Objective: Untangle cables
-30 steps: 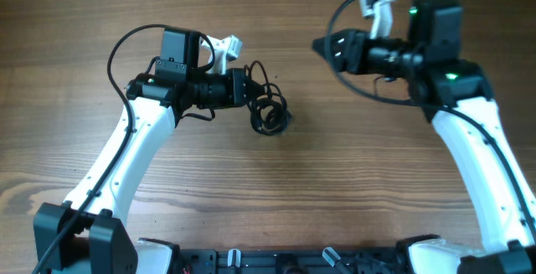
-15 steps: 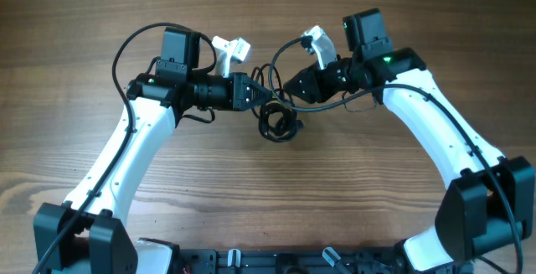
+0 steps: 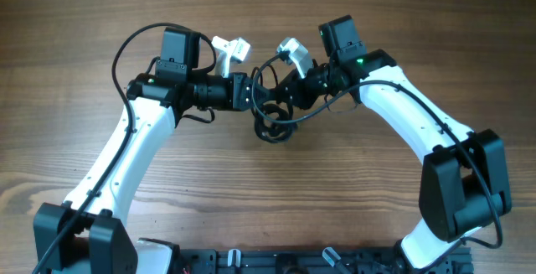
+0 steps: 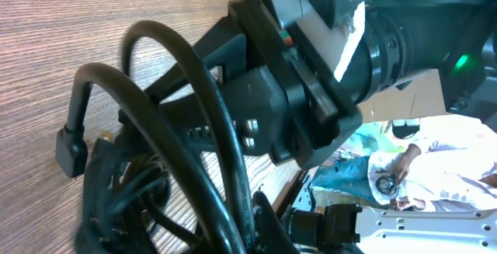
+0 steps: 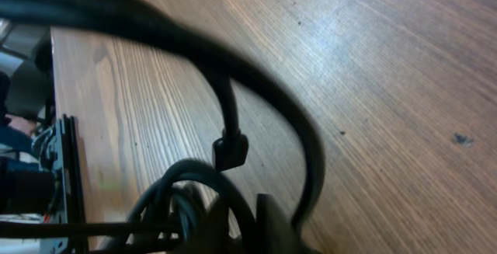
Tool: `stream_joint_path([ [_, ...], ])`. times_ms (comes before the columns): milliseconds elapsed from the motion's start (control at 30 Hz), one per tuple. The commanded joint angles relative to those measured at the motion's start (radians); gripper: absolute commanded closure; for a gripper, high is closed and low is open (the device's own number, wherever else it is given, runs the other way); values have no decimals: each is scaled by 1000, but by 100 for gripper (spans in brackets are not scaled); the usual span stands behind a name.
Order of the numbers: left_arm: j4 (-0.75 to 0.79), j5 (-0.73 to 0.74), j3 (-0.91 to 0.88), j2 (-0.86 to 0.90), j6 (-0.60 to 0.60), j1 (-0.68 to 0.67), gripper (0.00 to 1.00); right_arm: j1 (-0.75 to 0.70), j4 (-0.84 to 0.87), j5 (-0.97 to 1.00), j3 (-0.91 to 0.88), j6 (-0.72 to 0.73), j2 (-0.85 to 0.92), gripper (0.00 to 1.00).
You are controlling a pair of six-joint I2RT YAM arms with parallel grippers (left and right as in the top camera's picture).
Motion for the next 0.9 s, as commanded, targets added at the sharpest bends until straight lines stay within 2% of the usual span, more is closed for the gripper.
stream_joint_path([
  [0,5,37,-3,-3,5,0,96,-10,13,-11,1,157,-1,96],
  [100,5,12,-3,-3,-3,0,96,-31,53,-186,2,222,-51,96],
  [233,4,-189,-3,-3,-194,0,96,-92,120,-212,2,418,-151,96],
  [300,4,-249,-3,-3,-250,0,96,-141,146,-212,2,493,-199,96],
  [500,4,-285,-3,-3,-266,0,96,-255,192,-251,2,650,-311,96],
  [600,-1,-285,-3,-3,-265,-1,95,-266,331,-436,2,773,-325,96],
  [700,-11,-286,-3,-3,-264,-1,92,-266,463,-521,2,895,-324,96],
  [867,-26,-293,-3,-2,-261,-1,91,-265,882,-660,2,1246,-324,96],
])
